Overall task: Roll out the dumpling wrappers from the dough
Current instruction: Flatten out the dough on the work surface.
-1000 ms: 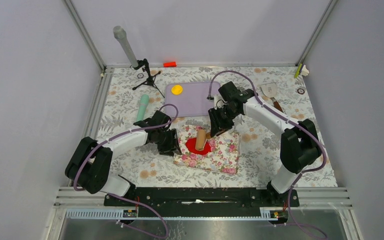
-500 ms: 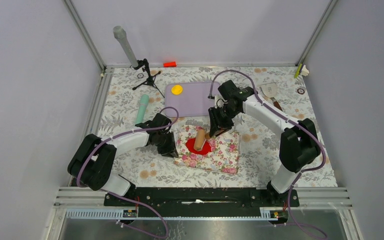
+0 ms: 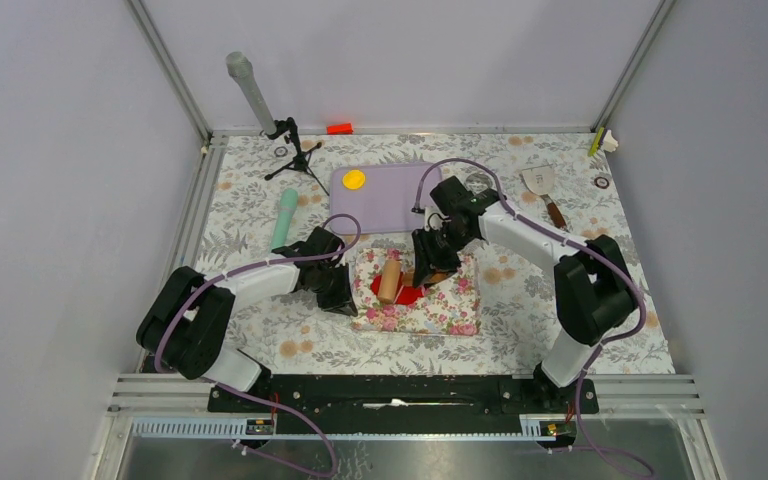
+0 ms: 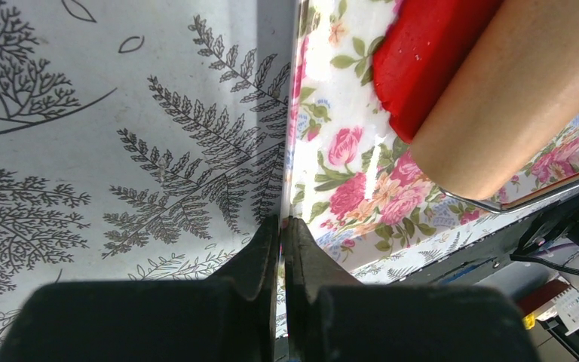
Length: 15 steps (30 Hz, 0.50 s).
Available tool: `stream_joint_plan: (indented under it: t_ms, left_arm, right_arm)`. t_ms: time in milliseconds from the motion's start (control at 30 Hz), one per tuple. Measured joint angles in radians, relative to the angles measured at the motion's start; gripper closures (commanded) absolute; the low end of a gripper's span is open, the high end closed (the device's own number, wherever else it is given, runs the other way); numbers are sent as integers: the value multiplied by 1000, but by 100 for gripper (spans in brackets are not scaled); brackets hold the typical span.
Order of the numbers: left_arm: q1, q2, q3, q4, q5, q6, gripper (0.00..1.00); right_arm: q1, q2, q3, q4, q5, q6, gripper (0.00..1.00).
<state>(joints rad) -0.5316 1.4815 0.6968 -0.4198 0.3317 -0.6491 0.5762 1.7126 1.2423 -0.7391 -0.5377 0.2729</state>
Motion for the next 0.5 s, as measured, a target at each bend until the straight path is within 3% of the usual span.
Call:
stream_joint_plan:
  t_ms: [300, 500]
  left_arm:
    - [1, 0, -3, 4, 3, 3, 100]
    - [0, 0, -5, 10, 6, 2, 100]
  right_arm:
    - [19, 43, 28, 35, -13, 20, 100]
    - [-10, -40, -85, 84, -14, 22, 100]
